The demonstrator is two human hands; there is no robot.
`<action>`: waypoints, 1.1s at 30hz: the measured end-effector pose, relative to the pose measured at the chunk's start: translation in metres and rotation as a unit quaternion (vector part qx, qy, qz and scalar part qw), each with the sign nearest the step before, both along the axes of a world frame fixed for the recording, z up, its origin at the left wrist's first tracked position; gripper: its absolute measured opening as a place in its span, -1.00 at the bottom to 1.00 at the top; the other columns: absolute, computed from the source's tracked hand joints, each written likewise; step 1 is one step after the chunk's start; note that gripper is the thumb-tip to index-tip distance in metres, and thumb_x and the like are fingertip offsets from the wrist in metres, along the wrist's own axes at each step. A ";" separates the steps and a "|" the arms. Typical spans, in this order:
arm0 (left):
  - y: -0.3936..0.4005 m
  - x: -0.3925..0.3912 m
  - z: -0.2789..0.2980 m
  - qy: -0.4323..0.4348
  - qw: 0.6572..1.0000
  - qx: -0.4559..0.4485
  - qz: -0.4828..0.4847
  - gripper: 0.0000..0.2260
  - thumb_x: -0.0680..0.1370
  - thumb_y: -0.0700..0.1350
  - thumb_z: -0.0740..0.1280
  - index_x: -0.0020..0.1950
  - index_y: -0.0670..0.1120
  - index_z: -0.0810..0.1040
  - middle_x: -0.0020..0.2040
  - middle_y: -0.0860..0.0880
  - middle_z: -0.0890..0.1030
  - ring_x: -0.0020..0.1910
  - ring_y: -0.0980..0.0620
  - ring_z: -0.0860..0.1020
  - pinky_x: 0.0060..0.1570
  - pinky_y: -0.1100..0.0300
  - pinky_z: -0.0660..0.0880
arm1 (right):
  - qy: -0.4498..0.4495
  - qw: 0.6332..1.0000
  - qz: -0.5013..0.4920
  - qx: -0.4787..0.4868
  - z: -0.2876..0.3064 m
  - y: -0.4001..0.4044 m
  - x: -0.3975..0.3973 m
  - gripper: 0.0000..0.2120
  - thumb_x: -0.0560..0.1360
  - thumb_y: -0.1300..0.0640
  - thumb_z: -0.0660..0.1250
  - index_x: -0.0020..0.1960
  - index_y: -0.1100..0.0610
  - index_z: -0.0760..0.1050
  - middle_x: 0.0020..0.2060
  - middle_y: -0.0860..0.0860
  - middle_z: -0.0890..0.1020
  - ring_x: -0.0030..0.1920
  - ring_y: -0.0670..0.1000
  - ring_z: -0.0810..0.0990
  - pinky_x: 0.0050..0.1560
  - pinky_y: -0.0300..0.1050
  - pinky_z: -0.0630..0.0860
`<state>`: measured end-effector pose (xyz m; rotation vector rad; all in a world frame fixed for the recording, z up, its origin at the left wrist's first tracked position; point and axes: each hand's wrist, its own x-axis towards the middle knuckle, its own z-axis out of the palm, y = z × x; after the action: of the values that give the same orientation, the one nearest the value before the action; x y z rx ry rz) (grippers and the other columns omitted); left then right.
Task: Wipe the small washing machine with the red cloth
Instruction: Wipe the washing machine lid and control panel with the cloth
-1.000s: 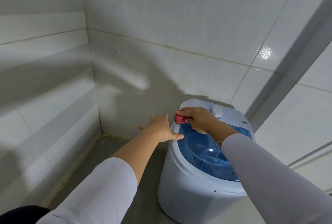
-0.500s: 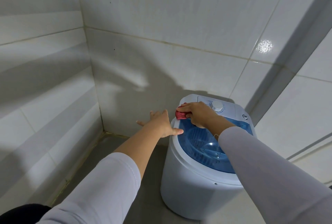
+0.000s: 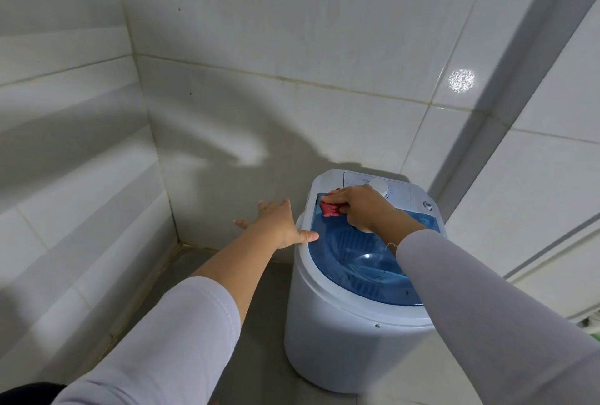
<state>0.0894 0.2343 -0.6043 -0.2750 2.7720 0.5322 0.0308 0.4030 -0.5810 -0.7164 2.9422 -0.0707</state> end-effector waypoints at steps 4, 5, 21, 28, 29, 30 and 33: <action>0.000 0.002 0.001 0.004 1.000 -0.005 -0.003 -0.06 0.41 0.37 0.30 0.58 -0.01 -0.09 0.59 -0.06 -0.01 0.57 -0.13 -0.09 0.37 -0.43 0.01 | -0.001 1.000 -0.022 -0.015 0.001 0.016 0.004 -0.47 0.54 0.37 0.17 0.40 -0.08 0.38 0.36 0.04 0.47 0.32 0.14 0.43 0.34 -0.01 0.38; 0.001 0.002 0.001 0.005 1.000 -0.008 -0.003 -0.06 0.41 0.37 0.29 0.58 -0.01 -0.09 0.59 -0.06 0.00 0.57 -0.13 -0.08 0.37 -0.43 0.01 | -0.001 1.000 -0.026 -0.017 0.001 0.019 0.005 -0.47 0.53 0.37 0.17 0.39 -0.08 0.39 0.36 0.04 0.47 0.31 0.14 0.43 0.34 -0.01 0.38; 0.004 -0.001 -0.002 0.014 0.999 -0.043 0.003 -0.05 0.40 0.38 0.29 0.58 -0.03 -0.10 0.59 -0.08 0.01 0.56 -0.14 -0.07 0.36 -0.44 0.03 | 0.011 0.996 -0.085 -0.032 0.002 0.071 0.009 -0.48 0.52 0.37 0.19 0.35 -0.09 0.44 0.31 0.07 0.52 0.23 0.15 0.49 0.27 -0.05 0.43; 0.007 0.000 0.000 0.016 0.998 -0.067 0.006 -0.06 0.40 0.39 0.28 0.58 -0.02 -0.08 0.58 -0.08 0.02 0.56 -0.14 -0.06 0.36 -0.44 0.03 | 0.008 0.993 -0.116 -0.025 0.002 0.100 0.012 -0.49 0.53 0.35 0.18 0.36 -0.09 0.43 0.32 0.06 0.51 0.26 0.15 0.47 0.31 -0.02 0.42; 0.007 0.000 0.000 0.015 0.997 -0.071 0.007 -0.06 0.40 0.39 0.28 0.58 -0.02 -0.08 0.58 -0.08 0.02 0.56 -0.14 -0.06 0.36 -0.44 0.03 | 0.010 0.992 -0.120 -0.022 0.003 0.104 0.014 -0.50 0.53 0.34 0.17 0.37 -0.08 0.42 0.33 0.06 0.51 0.27 0.14 0.47 0.31 -0.04 0.41; 0.008 0.000 0.000 0.015 0.997 -0.075 0.008 -0.06 0.41 0.39 0.28 0.58 -0.01 -0.08 0.58 -0.08 0.02 0.56 -0.14 -0.07 0.36 -0.44 0.03 | 0.011 0.992 -0.124 -0.020 0.004 0.108 0.016 -0.51 0.54 0.34 0.17 0.37 -0.06 0.42 0.32 0.06 0.51 0.26 0.14 0.47 0.30 -0.06 0.40; 0.010 0.001 0.003 0.018 0.996 -0.087 0.006 -0.08 0.42 0.38 0.28 0.58 -0.02 -0.08 0.58 -0.09 0.02 0.56 -0.14 -0.06 0.37 -0.43 0.03 | 0.030 0.990 -0.135 -0.008 0.005 0.121 0.021 -0.54 0.56 0.31 0.16 0.37 -0.06 0.43 0.28 0.08 0.54 0.21 0.15 0.50 0.22 -0.07 0.43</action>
<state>0.0904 0.2441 -0.6016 -0.3253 2.8565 0.3010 0.0520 0.5237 -0.5764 -0.3225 3.0798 -0.0987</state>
